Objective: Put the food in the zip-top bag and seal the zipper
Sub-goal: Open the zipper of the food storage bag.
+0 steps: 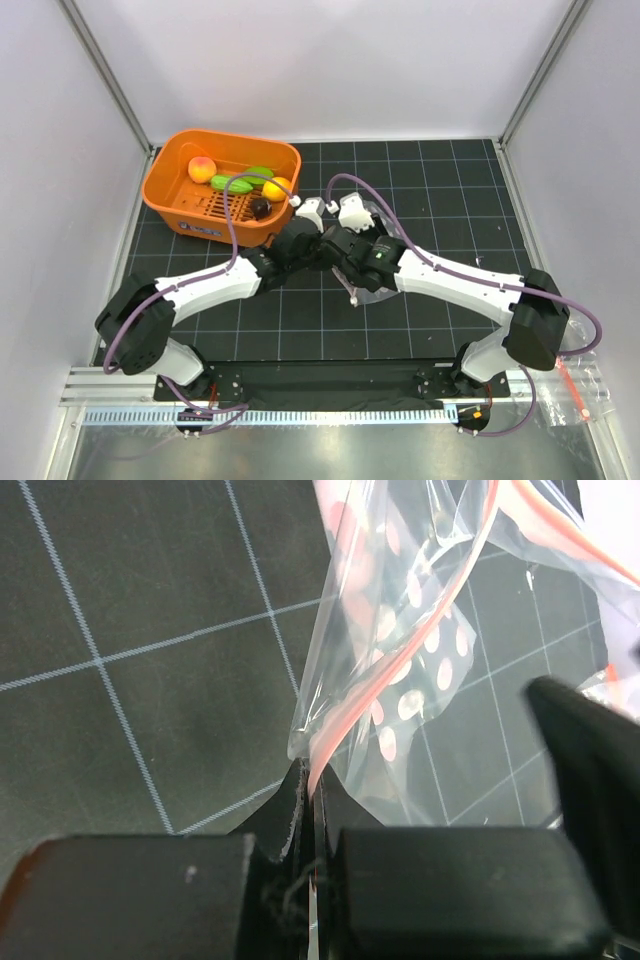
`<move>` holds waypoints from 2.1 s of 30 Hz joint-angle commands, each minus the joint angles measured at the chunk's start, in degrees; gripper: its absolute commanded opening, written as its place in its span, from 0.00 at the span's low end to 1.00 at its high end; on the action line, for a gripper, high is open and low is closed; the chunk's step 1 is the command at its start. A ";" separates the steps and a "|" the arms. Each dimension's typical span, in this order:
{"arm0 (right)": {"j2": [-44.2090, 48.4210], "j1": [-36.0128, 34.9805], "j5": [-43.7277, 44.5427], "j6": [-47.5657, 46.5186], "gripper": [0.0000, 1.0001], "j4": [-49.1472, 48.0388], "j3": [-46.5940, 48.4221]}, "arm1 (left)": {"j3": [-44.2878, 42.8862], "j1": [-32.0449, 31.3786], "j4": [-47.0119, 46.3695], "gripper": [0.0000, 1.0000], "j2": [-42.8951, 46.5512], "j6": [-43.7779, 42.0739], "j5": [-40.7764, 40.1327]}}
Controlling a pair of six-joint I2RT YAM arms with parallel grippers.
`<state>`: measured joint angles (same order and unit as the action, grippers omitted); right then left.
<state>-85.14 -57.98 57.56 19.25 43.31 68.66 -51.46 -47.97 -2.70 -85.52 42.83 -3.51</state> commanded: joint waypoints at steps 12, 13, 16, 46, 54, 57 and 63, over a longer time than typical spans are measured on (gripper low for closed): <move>-9.77 8.05 -12.47 -0.70 0.56 -10.88 -0.73 | 3.30 -0.02 -2.23 0.00 7.56 -1.34 -2.73; -10.21 8.40 -11.17 -0.53 0.56 -10.27 -0.55 | 3.21 -0.02 -1.79 0.00 7.56 -1.34 -3.08; -10.74 8.58 -0.90 1.23 0.55 -5.88 0.85 | 2.60 -0.02 -0.12 0.00 6.86 -1.61 -4.66; 10.88 8.05 -19.25 -2.29 0.52 -13.43 -8.81 | -0.48 -0.02 -0.03 0.00 1.49 -4.33 -3.26; 12.89 6.39 -15.72 -0.35 0.57 -9.39 -8.37 | 0.75 -0.20 0.06 0.00 2.37 -4.07 -9.05; 13.51 5.77 -16.16 0.00 0.58 -8.68 -8.46 | 1.19 -0.20 -0.38 0.00 2.81 -4.16 -11.42; 11.49 4.10 -14.94 1.05 0.57 -6.57 -7.23 | 1.72 -0.29 -0.73 0.00 3.25 -3.98 -13.63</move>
<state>-73.65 -52.86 40.10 18.85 35.44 58.48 -50.22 -48.03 -0.69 -84.16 39.59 -13.56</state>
